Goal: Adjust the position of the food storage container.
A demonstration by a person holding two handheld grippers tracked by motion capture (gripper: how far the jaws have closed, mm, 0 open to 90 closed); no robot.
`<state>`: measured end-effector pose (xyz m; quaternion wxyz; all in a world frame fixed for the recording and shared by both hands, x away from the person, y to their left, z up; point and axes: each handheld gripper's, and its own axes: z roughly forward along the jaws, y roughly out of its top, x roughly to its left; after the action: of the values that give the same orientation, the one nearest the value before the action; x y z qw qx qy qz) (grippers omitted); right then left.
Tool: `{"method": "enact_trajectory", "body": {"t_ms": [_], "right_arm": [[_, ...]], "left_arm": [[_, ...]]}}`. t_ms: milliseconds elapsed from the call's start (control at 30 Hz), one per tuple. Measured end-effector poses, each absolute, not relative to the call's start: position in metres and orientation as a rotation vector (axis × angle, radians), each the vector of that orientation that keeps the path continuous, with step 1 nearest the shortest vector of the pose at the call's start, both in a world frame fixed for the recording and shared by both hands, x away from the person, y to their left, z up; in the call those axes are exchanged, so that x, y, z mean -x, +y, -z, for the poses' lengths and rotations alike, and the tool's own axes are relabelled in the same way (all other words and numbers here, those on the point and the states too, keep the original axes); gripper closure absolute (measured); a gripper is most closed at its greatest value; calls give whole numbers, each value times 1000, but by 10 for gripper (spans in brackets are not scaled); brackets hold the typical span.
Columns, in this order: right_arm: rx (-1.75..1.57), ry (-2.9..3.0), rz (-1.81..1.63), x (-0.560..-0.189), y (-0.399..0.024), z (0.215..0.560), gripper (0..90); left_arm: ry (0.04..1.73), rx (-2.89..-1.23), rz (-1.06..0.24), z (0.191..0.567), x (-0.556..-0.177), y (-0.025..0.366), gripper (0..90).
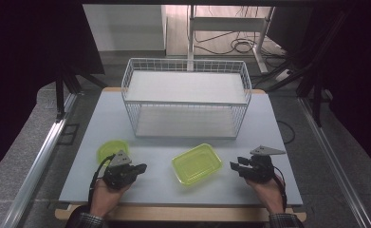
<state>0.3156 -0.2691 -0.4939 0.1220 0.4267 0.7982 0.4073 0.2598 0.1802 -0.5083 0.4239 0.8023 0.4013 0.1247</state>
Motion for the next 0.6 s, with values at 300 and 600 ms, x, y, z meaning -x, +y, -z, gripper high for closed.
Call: {"method": "enact_trajectory", "body": {"t_ms": [300, 600], "right_arm": [[-1106, 2445, -1100, -339, -238, 487, 843], [-1057, 2514, -1058, -347, -223, 496, 888]], "left_arm": [[964, -2044, -282, 514, -264, 157, 877], [934, -2089, -274, 518, -262, 149, 872]]}}
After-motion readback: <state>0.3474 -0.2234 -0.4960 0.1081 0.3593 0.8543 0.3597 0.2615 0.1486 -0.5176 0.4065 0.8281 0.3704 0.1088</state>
